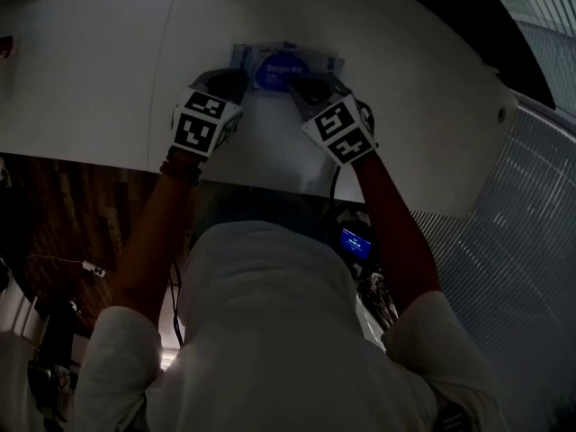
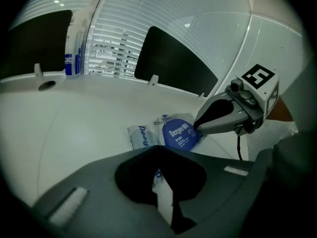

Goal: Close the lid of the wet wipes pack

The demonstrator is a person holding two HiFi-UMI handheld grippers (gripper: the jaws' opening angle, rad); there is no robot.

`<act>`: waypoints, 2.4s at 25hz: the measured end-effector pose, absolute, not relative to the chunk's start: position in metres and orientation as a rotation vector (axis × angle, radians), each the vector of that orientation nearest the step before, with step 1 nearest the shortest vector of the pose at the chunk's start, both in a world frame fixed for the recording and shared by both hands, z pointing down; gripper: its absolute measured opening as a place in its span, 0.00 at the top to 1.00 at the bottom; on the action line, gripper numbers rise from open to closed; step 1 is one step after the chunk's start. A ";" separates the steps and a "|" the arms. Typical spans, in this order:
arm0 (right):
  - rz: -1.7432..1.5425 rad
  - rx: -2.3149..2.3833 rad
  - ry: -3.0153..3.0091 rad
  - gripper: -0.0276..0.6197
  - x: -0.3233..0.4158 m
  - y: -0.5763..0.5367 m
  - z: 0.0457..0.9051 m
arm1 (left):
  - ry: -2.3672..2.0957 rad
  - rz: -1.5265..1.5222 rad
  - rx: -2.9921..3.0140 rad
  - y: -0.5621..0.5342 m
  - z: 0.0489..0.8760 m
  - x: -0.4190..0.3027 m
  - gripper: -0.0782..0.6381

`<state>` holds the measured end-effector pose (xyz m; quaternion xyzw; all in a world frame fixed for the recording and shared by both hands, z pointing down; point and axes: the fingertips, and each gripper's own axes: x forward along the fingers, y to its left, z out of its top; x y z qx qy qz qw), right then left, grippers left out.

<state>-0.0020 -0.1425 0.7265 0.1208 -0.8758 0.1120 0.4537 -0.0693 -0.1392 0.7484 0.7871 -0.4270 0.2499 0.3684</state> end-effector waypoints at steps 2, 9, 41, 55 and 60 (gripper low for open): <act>0.304 0.364 -2.201 0.95 -0.001 -0.148 0.707 | -1.102 0.614 2.031 -0.137 0.734 -0.070 0.89; 0.317 0.617 -2.332 0.95 0.012 -0.158 0.632 | -1.158 0.520 2.108 -0.138 0.658 -0.065 0.89; 0.173 1.141 -2.943 0.95 0.025 -0.095 0.306 | -1.282 -0.090 2.567 -0.099 0.335 -0.013 0.89; 0.226 1.095 -3.001 0.95 0.023 -0.073 0.309 | -1.286 -0.153 2.590 -0.085 0.323 0.000 0.89; 0.192 1.134 -2.995 0.95 0.033 -0.079 0.299 | -1.271 -0.153 2.610 -0.083 0.322 0.008 0.89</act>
